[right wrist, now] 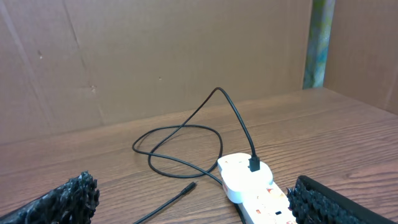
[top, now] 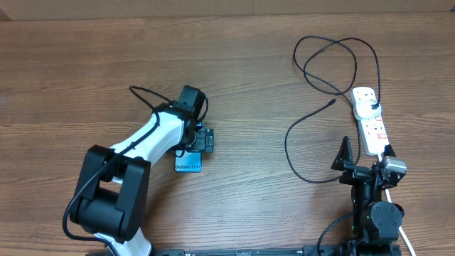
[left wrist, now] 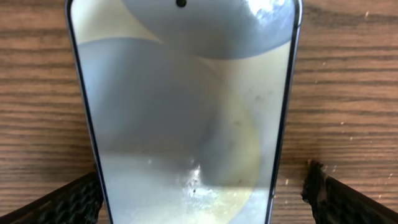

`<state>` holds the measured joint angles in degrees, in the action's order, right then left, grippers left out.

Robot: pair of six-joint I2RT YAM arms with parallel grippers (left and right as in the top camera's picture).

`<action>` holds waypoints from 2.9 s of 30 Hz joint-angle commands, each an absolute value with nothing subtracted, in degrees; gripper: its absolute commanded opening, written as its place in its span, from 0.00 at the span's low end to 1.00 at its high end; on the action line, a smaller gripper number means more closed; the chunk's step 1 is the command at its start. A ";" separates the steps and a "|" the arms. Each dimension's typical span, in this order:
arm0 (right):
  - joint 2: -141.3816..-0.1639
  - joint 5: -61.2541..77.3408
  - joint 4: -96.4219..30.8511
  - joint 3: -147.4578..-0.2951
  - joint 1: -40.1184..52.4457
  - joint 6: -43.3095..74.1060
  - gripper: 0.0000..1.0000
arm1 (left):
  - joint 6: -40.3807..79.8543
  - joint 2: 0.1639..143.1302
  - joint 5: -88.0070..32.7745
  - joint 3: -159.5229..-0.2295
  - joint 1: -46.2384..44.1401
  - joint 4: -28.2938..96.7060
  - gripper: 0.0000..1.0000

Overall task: Plug charger to phone and switch on socket
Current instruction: 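Lower the left gripper onto the phone's top edge, then close the left gripper on the phone's top end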

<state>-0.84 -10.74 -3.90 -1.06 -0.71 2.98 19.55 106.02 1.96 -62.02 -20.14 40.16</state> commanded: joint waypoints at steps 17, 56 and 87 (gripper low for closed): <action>-0.16 -11.07 -3.49 -0.45 -0.86 3.11 1.00 | 20.80 116.03 1.85 -60.14 -20.16 43.88 1.00; -0.16 -11.07 -3.49 -0.45 -0.86 3.14 1.00 | 20.80 116.03 1.85 -60.14 -20.16 43.05 0.95; -0.16 -11.07 -3.49 -0.45 -0.86 3.11 1.00 | 29.41 116.03 1.43 -60.14 -20.16 41.91 0.69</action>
<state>-0.84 -10.74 -3.88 -1.06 -0.73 2.98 25.32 108.66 1.78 -64.84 -20.14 42.09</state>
